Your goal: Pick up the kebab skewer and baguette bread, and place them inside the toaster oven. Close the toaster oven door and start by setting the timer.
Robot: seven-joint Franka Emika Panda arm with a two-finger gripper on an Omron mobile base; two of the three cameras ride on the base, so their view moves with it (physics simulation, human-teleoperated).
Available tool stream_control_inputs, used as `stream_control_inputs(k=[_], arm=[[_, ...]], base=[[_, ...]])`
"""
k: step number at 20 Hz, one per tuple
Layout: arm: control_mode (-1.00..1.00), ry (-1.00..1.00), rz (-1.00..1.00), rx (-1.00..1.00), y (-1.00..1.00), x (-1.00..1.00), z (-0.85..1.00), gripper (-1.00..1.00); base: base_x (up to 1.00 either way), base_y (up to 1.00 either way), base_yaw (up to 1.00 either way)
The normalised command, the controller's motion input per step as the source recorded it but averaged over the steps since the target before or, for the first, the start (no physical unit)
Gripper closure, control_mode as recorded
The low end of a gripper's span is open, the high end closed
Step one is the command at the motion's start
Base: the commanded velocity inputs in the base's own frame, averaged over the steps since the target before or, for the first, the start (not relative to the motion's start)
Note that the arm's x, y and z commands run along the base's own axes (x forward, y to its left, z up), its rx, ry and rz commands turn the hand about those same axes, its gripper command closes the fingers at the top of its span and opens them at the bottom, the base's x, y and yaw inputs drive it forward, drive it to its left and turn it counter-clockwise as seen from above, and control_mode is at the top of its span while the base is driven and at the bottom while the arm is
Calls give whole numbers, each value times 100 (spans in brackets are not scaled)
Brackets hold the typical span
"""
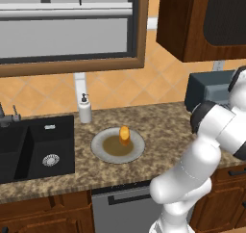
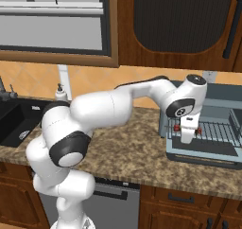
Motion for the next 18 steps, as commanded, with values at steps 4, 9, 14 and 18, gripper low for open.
stream_control_inputs(k=[4, 9, 14, 18], arm=[[-100, -8, 0, 0, -11, 32, 0, 100], [-100, -13, 0, 0, -36, 5, -6, 100], [-100, -7, 0, 0, -8, 25, 0, 100], [-100, -2, 0, 0, -1, 36, 0, 100]], base=[[0, 0, 0], [0, 0, 0], [0, 0, 0], [0, 0, 0]])
